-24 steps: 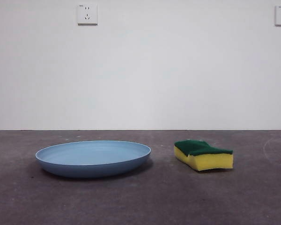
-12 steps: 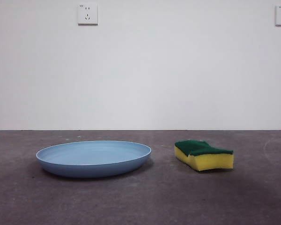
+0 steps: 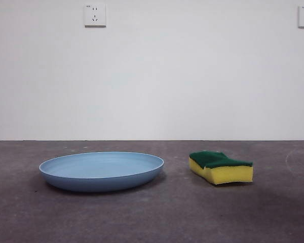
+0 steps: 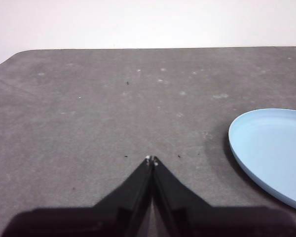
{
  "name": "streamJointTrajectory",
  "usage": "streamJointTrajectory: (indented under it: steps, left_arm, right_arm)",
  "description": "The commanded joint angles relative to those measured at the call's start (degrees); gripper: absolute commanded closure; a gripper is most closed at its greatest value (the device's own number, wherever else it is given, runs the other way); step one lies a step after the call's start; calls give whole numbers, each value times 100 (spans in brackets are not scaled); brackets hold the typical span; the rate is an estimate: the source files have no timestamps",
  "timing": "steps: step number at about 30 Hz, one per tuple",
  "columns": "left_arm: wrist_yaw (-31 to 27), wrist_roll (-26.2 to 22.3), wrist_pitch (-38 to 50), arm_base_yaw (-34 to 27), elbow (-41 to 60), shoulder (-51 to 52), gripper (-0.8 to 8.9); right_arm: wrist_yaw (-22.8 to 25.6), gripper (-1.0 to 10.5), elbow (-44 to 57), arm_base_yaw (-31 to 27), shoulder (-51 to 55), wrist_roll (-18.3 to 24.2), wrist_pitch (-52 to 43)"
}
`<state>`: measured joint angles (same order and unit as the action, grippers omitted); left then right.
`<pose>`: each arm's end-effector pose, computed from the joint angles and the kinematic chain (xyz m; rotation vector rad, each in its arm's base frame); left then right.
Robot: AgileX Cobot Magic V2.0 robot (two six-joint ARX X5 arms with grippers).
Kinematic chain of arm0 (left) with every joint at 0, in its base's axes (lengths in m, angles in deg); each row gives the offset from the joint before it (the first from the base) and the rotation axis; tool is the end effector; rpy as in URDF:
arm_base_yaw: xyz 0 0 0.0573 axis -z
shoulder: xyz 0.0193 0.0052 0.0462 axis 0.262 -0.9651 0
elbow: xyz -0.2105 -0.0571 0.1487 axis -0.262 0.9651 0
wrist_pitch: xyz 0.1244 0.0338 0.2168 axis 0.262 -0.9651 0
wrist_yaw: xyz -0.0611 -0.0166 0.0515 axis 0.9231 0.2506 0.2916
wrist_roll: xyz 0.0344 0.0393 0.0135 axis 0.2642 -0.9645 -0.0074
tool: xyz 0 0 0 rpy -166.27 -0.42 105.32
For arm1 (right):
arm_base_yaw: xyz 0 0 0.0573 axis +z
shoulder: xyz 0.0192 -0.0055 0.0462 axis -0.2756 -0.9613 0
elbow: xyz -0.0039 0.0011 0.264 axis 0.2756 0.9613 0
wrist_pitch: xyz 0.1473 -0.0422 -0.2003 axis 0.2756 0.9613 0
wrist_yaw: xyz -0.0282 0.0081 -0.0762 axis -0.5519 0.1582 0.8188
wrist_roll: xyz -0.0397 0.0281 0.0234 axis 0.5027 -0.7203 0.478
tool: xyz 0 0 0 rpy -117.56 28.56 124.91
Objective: Pick up the plate,pick up the cloth,clean the plate with the cloth
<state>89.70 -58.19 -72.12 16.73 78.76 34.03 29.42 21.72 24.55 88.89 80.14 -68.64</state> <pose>0.0953 -0.0026 0.1514 -0.0175 0.1729 -0.0276 0.0941 0.0163 0.1527 0.0551 0.1667 0.2174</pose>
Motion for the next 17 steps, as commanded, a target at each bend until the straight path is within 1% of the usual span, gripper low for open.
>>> streamJointTrajectory:
  steps: [1,4,6,10,17]
  left_arm:
    - [-2,35,9,-20,81,13,817]
    - [-2,35,11,-20,81,13,817]
    - [-2,35,11,-20,81,13,817]
    - [-4,35,11,-20,81,13,817]
    - [-2,35,11,-20,81,13,816]
  right_arm:
    - [-31,945,74,9,17,-26,35]
    - [-13,945,74,9,17,101,37]
    - [-15,945,74,9,17,105,37]
    - [-17,946,74,9,17,-72,35]
    - [22,945,74,9,17,-70,33]
